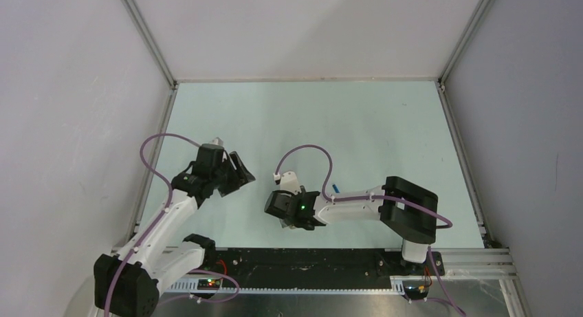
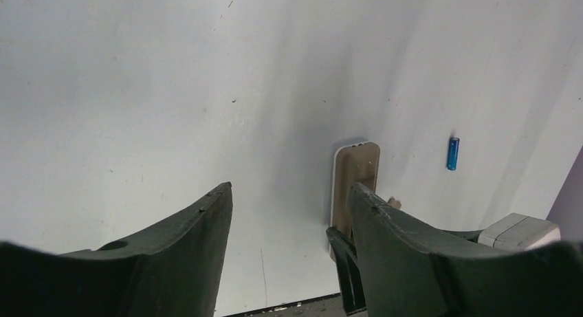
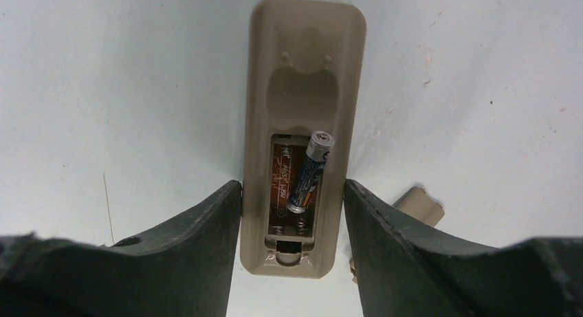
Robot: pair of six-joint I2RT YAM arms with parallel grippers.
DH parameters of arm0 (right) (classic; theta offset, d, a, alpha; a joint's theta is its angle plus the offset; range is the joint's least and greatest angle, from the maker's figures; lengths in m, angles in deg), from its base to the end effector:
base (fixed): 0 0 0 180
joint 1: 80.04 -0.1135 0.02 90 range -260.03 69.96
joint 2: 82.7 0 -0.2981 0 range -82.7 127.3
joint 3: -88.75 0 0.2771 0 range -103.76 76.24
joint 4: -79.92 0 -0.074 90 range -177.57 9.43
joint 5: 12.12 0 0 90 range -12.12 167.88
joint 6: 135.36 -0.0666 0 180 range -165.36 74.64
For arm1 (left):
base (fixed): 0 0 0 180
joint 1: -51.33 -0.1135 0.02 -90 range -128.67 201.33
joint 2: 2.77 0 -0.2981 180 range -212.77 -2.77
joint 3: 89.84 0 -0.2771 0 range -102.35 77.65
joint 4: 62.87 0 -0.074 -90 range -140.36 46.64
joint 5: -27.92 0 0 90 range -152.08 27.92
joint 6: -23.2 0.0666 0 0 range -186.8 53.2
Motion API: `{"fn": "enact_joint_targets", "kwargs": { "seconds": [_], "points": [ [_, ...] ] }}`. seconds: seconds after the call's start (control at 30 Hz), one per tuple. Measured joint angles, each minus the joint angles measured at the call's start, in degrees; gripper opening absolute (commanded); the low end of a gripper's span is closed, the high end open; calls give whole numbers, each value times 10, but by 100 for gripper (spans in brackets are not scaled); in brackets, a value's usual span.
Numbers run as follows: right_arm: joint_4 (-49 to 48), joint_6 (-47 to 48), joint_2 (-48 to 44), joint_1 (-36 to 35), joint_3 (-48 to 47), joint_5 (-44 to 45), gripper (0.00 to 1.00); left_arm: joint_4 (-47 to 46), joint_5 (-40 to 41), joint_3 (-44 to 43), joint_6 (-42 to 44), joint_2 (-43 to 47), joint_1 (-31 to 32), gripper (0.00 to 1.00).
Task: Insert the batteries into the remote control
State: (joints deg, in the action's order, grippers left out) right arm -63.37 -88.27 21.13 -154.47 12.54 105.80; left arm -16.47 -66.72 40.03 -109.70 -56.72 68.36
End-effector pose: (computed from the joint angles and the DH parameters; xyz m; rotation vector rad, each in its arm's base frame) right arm 0.1359 0.3715 0.1548 -0.5418 2.4401 0.1631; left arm 0.2001 -0.0669 0.2282 -0.5291 2.4692 -0.5449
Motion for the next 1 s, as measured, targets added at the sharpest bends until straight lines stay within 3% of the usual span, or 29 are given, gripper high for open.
{"fn": "enact_joint_targets", "kwargs": {
  "seconds": [0.23, 0.4, 0.53, 0.77, 1.0],
  "points": [
    [17, -15, 2, 6, -1, -20, 59, 2, -1, 2, 6, 0, -3, 76],
    [22, -20, 5, 11, -4, -37, 38, 2, -4, 2, 14, 0, -3, 79],
    [20, -2, 5, 12, -5, -43, 30, 1, -16, 3, 21, 0, -4, 80],
    [-3, 52, -12, 12, -2, -55, 26, -17, -66, 29, 36, 0, -5, 80],
    [-6, 93, -103, 18, 1, -71, 25, -73, -144, 36, 39, 11, -5, 82]
  ]
}}
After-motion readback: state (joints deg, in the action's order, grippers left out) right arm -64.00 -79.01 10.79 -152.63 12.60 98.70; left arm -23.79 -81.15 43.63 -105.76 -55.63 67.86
